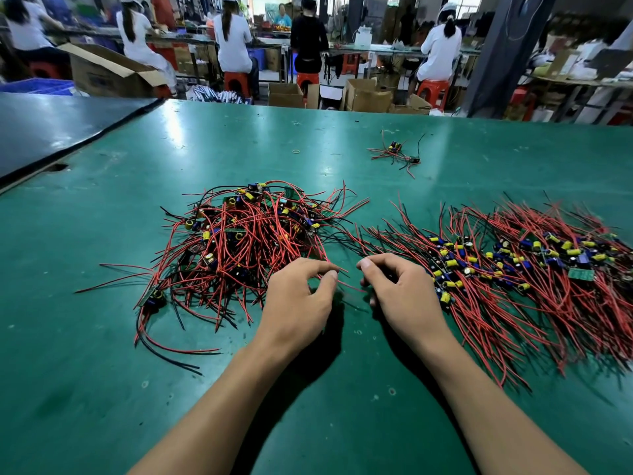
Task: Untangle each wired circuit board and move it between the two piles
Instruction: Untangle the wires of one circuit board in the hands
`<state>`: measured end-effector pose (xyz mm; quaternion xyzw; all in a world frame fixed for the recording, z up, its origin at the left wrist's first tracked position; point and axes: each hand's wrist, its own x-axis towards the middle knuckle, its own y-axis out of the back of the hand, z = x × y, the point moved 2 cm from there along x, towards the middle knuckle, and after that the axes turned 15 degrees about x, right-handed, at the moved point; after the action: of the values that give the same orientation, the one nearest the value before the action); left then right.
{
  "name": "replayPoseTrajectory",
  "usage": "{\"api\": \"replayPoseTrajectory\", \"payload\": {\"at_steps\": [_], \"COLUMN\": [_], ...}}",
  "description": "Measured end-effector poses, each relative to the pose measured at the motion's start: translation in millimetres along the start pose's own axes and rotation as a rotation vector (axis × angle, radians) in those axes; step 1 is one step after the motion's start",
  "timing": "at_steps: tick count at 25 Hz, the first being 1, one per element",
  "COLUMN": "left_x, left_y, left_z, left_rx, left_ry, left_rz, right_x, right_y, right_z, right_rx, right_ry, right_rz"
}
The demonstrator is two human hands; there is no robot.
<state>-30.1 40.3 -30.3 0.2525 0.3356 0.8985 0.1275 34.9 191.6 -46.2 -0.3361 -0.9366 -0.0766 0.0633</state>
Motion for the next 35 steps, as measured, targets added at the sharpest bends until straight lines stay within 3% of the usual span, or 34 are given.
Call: {"api": "replayPoseTrajectory", "payload": {"at_steps": [2, 5, 8, 10, 12, 15, 17, 21, 26, 30, 35], "left_x": [-4.6, -13.2, -25.5, -29.6, -26.8, -15.7, -11.1, -13.1, -13.2, -16.3, -13.3], "left_y": [6.4, 10.4, 7.6, 5.1, 3.7, 3.7, 3.5, -5.1, -5.3, -2.1, -2.2], "left_z": [3.4, 18.7, 33.0, 34.3, 30.4, 14.4, 10.3, 16.0, 14.0, 19.3, 20.4], "left_rx": [-0.251, -0.575, -0.702, -0.68, -0.689, -0.674, -0.575, -0.771, -0.928, -1.028, -0.982], "left_ry": [0.072, 0.091, 0.014, -0.013, 0.045, 0.217, 0.203, 0.237, 0.354, 0.359, 0.33], "left_rz": [-0.039, -0.272, -0.619, -0.743, -0.68, -0.323, -0.201, -0.346, -0.426, -0.588, -0.492], "right_x": [2.1, 4.5, -1.1, -4.9, -5.2, -3.8, -5.0, -16.1, -13.8, -5.9, -0.8], "right_y": [-0.1, -2.3, -6.2, -7.5, -7.2, -5.5, -5.4, -14.7, -13.7, -0.5, 3.6], "right_z": [-1.4, -8.7, -16.1, -17.2, -19.1, -27.2, -33.2, -41.1, -40.7, -33.5, -32.1], "right_rx": [0.143, 0.486, 0.632, 0.596, 0.599, 0.634, 0.639, 0.842, 0.846, 0.833, 0.763], "right_ry": [-0.108, -0.356, -0.555, -0.537, -0.491, -0.437, -0.394, -0.411, -0.442, -0.423, -0.348], "right_rz": [0.017, -0.052, -0.227, -0.275, -0.245, -0.24, -0.294, -0.322, -0.306, -0.213, -0.193]}}
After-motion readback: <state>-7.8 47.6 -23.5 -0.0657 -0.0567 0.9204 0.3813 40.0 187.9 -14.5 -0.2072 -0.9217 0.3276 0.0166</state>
